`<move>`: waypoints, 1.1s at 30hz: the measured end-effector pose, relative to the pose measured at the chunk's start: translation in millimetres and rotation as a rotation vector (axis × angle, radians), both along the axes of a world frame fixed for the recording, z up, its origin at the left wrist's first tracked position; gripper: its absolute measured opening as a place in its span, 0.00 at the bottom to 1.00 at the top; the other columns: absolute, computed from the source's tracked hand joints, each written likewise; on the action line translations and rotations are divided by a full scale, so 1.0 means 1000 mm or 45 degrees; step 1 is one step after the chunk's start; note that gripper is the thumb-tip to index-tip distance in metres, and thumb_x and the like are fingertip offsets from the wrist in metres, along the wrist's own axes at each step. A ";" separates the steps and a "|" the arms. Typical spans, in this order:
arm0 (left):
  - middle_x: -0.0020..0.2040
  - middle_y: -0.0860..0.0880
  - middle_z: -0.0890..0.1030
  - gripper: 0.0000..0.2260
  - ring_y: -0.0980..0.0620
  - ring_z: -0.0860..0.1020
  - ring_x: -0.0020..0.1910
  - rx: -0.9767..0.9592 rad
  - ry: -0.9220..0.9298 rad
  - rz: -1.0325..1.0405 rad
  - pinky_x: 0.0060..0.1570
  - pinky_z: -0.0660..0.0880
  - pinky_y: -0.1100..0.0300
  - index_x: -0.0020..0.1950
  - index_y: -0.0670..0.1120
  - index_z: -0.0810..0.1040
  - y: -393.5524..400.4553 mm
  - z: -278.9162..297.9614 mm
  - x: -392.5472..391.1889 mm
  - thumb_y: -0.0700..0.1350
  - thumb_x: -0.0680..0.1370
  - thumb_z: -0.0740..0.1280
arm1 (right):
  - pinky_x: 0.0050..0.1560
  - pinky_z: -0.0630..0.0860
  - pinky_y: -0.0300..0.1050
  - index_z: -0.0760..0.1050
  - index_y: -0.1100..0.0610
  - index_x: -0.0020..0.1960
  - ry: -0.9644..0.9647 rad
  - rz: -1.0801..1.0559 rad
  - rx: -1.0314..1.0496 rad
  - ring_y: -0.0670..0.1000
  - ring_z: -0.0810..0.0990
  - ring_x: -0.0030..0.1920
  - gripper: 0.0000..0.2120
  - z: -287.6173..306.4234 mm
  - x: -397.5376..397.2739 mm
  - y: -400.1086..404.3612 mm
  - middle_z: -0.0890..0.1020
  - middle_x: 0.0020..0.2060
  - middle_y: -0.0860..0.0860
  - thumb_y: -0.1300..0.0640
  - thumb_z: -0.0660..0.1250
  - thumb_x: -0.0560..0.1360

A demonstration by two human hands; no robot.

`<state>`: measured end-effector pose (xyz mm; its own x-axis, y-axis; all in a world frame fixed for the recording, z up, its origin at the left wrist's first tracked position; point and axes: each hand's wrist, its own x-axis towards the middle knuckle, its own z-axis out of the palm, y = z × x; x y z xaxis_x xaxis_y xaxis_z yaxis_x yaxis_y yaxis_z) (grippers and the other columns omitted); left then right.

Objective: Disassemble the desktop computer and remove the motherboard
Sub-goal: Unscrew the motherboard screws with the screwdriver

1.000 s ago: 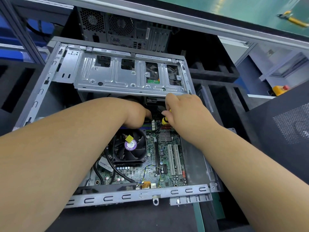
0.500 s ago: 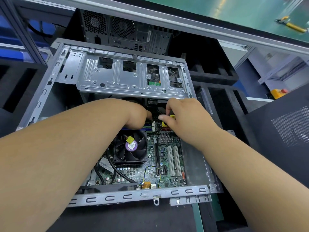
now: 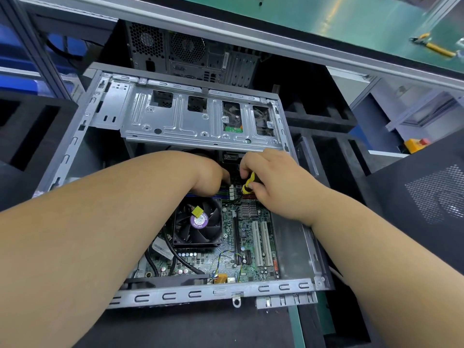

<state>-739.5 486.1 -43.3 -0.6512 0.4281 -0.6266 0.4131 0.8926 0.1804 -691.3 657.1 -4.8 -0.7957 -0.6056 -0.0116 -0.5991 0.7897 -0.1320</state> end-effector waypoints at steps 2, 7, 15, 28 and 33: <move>0.71 0.48 0.69 0.28 0.48 0.72 0.62 -0.007 -0.003 -0.009 0.48 0.66 0.63 0.76 0.54 0.60 0.001 0.002 0.000 0.37 0.78 0.57 | 0.56 0.66 0.50 0.72 0.56 0.54 0.025 -0.023 0.010 0.51 0.68 0.45 0.08 0.000 0.002 0.000 0.69 0.39 0.45 0.58 0.65 0.75; 0.67 0.47 0.73 0.27 0.50 0.71 0.50 -0.016 0.021 -0.030 0.40 0.67 0.61 0.76 0.54 0.59 0.001 0.005 0.001 0.38 0.78 0.57 | 0.52 0.66 0.51 0.69 0.56 0.51 0.175 -0.179 0.137 0.55 0.71 0.42 0.15 -0.003 0.002 -0.005 0.72 0.36 0.48 0.44 0.57 0.80; 0.68 0.46 0.73 0.25 0.47 0.73 0.59 -0.002 0.043 -0.028 0.46 0.67 0.61 0.76 0.53 0.61 0.003 0.005 0.003 0.39 0.79 0.56 | 0.40 0.62 0.45 0.70 0.56 0.51 0.060 -0.268 -0.146 0.54 0.71 0.42 0.09 -0.004 0.010 -0.011 0.72 0.38 0.48 0.54 0.68 0.75; 0.65 0.46 0.75 0.24 0.49 0.71 0.49 0.033 0.073 -0.036 0.44 0.66 0.61 0.75 0.53 0.63 0.003 0.004 0.003 0.40 0.79 0.58 | 0.43 0.67 0.49 0.70 0.56 0.51 0.141 -0.288 -0.140 0.56 0.71 0.41 0.08 -0.010 0.011 -0.014 0.73 0.37 0.49 0.52 0.65 0.77; 0.64 0.47 0.75 0.23 0.48 0.73 0.50 0.086 0.099 -0.034 0.45 0.67 0.61 0.73 0.52 0.65 0.003 0.005 0.005 0.40 0.78 0.58 | 0.49 0.68 0.50 0.72 0.56 0.49 0.093 -0.286 -0.165 0.55 0.71 0.45 0.07 -0.007 0.012 -0.011 0.75 0.41 0.50 0.57 0.64 0.72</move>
<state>-734.3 489.0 -38.5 -0.6848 0.4852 -0.5437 0.4517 0.8681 0.2058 -679.2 645.8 -11.9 -0.9063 -0.4061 0.1170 -0.4222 0.8833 -0.2040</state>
